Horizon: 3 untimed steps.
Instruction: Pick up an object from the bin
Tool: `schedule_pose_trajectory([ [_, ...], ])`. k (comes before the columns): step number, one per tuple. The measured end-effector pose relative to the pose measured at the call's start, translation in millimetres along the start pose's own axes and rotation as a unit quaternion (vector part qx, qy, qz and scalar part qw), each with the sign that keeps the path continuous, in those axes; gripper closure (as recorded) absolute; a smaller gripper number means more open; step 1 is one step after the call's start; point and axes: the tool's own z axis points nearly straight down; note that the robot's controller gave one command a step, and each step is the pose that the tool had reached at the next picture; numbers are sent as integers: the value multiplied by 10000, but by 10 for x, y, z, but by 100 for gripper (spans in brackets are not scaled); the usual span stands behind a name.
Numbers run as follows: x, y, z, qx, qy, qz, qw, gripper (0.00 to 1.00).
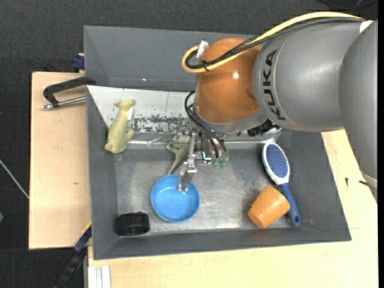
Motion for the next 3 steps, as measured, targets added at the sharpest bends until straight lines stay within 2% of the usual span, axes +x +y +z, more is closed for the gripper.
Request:
schedule_pose_trajectory([
  [1,15,-15,935,-12,-76,-427,9991,0],
  [2,-15,-9,882,-25,-117,-413,9991,100],
  [3,-104,-171,-567,-13,-117,-258,9996,100],
])
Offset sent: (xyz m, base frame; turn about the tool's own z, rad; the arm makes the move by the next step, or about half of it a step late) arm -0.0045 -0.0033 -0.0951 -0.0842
